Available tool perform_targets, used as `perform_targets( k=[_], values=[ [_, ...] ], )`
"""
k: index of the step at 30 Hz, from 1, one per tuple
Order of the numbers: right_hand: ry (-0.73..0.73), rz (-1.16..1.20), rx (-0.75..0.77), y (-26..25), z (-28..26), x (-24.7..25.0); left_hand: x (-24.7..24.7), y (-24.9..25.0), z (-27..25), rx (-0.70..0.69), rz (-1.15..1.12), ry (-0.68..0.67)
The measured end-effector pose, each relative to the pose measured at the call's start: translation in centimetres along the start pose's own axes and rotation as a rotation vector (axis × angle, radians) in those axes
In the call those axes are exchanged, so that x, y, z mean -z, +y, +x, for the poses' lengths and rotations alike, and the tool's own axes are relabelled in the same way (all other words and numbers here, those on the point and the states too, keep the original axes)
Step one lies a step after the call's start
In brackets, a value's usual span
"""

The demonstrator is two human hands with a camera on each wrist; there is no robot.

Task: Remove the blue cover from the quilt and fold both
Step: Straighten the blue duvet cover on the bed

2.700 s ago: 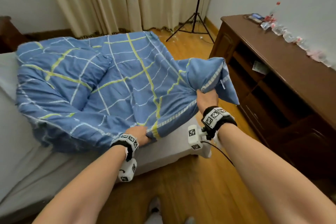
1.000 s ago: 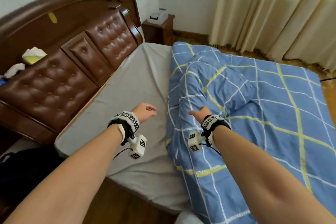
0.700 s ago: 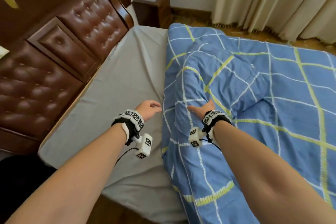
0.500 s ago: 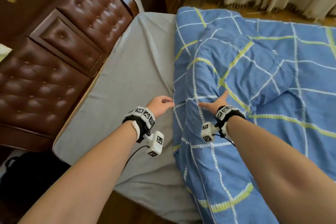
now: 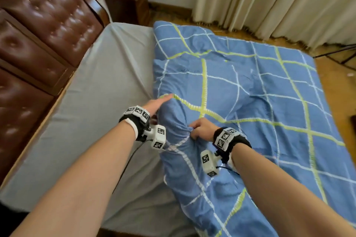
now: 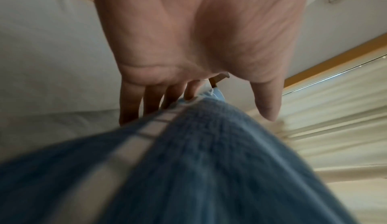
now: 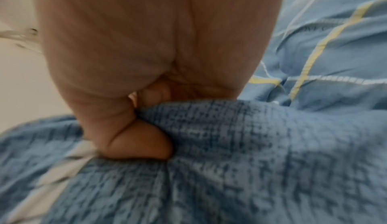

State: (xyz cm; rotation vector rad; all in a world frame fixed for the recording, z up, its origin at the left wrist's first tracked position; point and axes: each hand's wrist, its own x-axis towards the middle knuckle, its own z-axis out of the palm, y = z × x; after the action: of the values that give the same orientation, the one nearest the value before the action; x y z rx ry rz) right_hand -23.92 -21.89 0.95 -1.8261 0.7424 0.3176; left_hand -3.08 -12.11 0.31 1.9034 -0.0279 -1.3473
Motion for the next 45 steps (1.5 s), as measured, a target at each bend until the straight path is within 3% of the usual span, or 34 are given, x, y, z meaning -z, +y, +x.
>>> perform_targets(
  k=[3, 6, 10, 13, 18, 21, 22, 25, 29, 35, 42, 45],
  values=[
    [0.072, -0.066, -0.062, -1.8, -3.8, -1.4, 0.9, -0.9, 0.0, -0.006, -0.096, -0.135],
    [0.155, -0.101, -0.164, -2.7, -7.4, -3.9, 2.0, -2.3, -0.8, -0.062, 0.005, -0.198],
    [0.195, -0.102, -0.364, -6.7, -8.9, -9.7, 4.5, -0.3, -6.9, -0.498, 0.326, -0.144],
    [0.385, 0.099, -0.267, -12.6, -7.7, -14.0, 8.9, 0.5, -10.1, -0.686, 0.470, -0.117],
    [0.602, -0.211, -0.160, -19.7, -5.1, -20.1, 18.2, -2.6, -15.2, -0.920, 0.646, -0.014],
    [0.695, -0.134, -0.063, -21.2, -5.6, -22.4, 23.7, -6.0, -18.4, -1.107, 0.725, 0.129],
    [0.696, -0.051, -0.035, -21.6, -6.2, -23.0, 25.4, -7.7, -19.0, -1.111, 0.858, 0.221],
    [0.607, 0.042, 0.061, -22.7, -9.3, -24.2, 28.7, -13.7, -20.2, -0.941, 1.196, 0.511],
    [0.444, -0.037, 0.098, -21.6, -15.2, -25.4, 27.9, -16.4, -23.0, -0.997, 1.166, 0.911],
    [0.441, -0.152, -0.066, -17.6, -19.1, -29.0, 27.1, -17.5, -26.7, -0.970, 1.305, 0.758],
    [0.534, -0.156, -0.159, -19.6, -18.2, -33.1, 34.8, -21.0, -26.7, -0.722, 1.329, 0.768],
    [0.511, -0.214, -0.207, -22.1, -15.9, -35.9, 38.5, -20.2, -26.5, -0.855, 1.339, 0.730]
  ],
)
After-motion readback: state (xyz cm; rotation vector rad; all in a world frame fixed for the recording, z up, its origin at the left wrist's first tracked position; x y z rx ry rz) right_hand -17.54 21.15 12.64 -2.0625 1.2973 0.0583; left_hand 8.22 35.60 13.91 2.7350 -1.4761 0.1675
